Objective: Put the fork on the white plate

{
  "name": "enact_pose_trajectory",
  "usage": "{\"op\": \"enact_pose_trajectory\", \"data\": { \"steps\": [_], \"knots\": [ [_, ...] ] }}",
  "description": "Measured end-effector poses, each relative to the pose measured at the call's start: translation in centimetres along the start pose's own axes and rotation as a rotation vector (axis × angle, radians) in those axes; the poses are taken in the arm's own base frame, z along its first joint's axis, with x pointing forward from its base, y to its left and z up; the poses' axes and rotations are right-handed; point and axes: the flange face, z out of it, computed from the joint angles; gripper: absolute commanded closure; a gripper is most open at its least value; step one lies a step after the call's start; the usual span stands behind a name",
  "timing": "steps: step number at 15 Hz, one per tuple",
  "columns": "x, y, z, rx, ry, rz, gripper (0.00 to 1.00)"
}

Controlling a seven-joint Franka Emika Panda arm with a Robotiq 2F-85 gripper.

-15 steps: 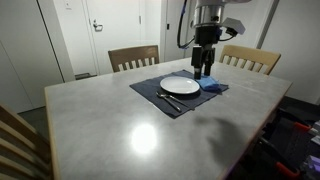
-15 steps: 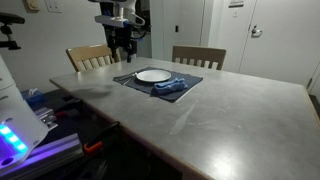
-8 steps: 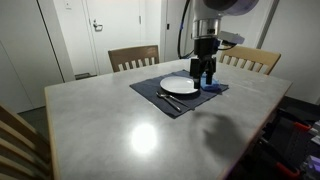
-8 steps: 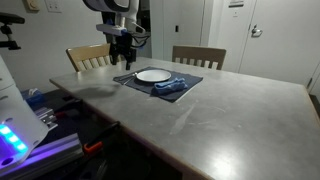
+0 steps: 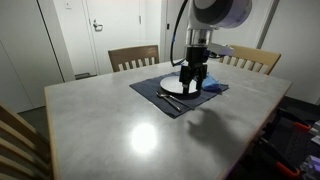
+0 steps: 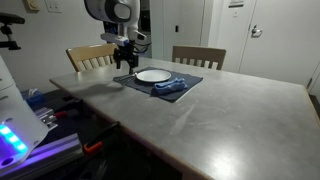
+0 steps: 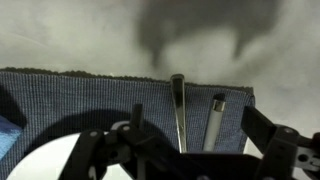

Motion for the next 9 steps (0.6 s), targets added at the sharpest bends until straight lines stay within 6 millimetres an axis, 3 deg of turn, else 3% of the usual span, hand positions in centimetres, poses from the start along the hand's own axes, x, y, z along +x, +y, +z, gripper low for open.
{"op": "enact_pose_trajectory", "data": {
  "steps": [4,9],
  "knots": [
    [0.9,-0.6,1.0,0.028,0.026,0.003,0.00],
    [1.9,0.3,2.9,0.058,0.029,0.044,0.00]
  ]
}}
